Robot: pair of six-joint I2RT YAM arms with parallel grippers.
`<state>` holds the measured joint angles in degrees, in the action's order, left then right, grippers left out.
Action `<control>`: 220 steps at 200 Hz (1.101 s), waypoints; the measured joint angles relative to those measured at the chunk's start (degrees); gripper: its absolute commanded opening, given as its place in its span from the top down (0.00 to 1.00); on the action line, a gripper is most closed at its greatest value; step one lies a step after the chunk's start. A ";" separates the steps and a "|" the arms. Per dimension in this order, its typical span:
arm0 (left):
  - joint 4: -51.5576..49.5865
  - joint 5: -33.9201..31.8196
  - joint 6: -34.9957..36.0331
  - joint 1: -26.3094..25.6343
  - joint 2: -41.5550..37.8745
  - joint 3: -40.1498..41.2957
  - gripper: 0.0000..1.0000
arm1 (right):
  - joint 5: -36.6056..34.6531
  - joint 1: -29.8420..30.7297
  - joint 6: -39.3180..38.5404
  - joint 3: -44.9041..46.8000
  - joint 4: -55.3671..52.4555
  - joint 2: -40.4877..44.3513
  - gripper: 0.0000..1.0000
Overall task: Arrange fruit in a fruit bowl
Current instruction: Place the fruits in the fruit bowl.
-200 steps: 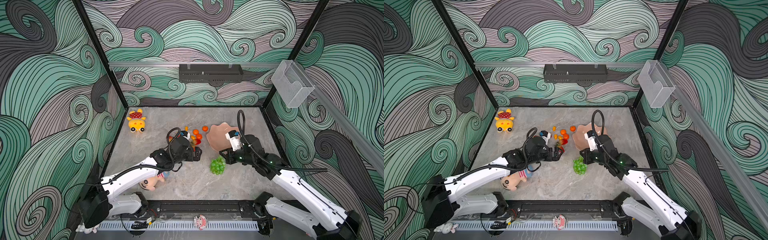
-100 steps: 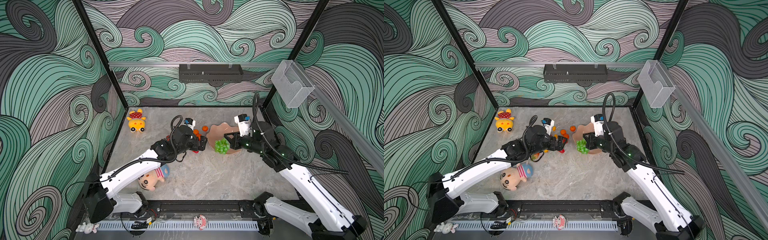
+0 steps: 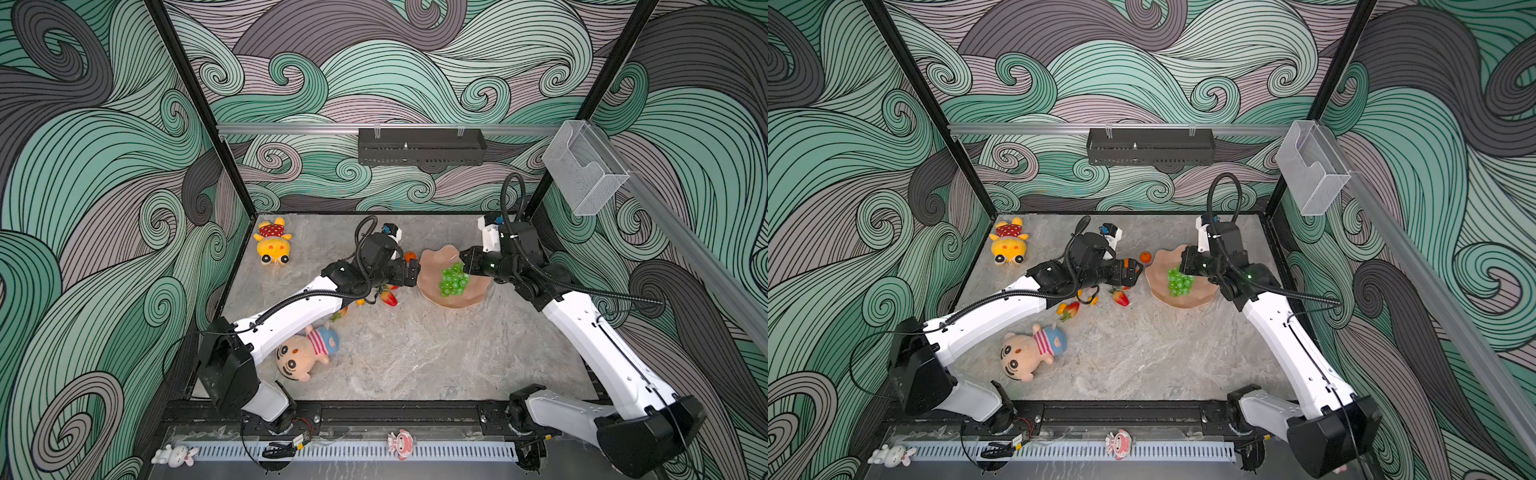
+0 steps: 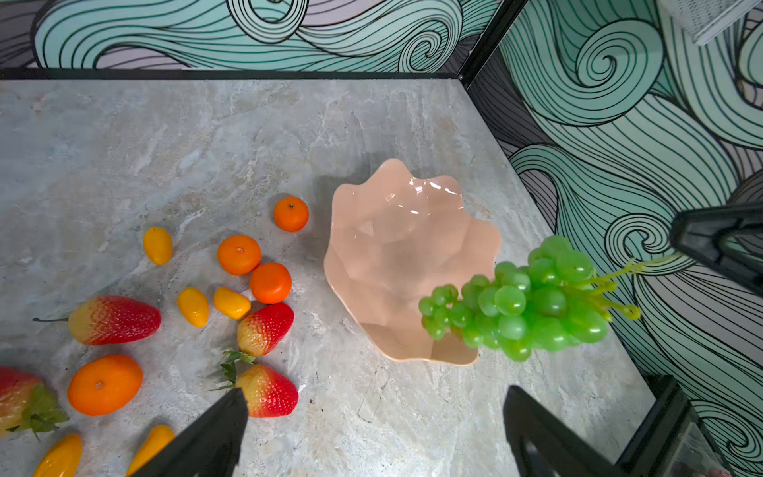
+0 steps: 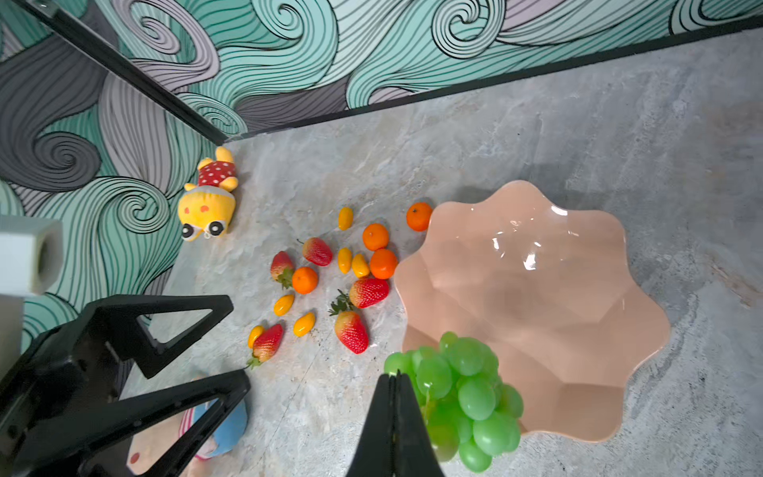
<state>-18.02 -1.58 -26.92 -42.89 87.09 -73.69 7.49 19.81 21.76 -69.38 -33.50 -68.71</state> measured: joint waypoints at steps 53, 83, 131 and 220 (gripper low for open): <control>-0.79 16.72 0.81 8.31 8.20 -7.98 0.01 | 1.44 -3.61 -0.20 -0.28 1.49 -6.71 1.00; -2.58 29.86 2.23 13.09 15.17 -15.41 0.01 | 4.00 -5.03 -0.13 -1.33 2.16 -10.93 1.00; -7.80 39.52 5.44 15.82 22.01 -21.68 0.02 | 5.84 -6.97 -0.02 -2.27 3.28 -13.86 1.00; -9.03 37.68 6.36 13.81 22.34 -21.81 0.01 | 4.50 -13.57 0.02 -5.40 2.82 -24.04 1.00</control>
<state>-27.05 36.10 -20.56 -29.08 109.43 -95.50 11.99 6.24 21.78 -74.78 -30.68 -92.75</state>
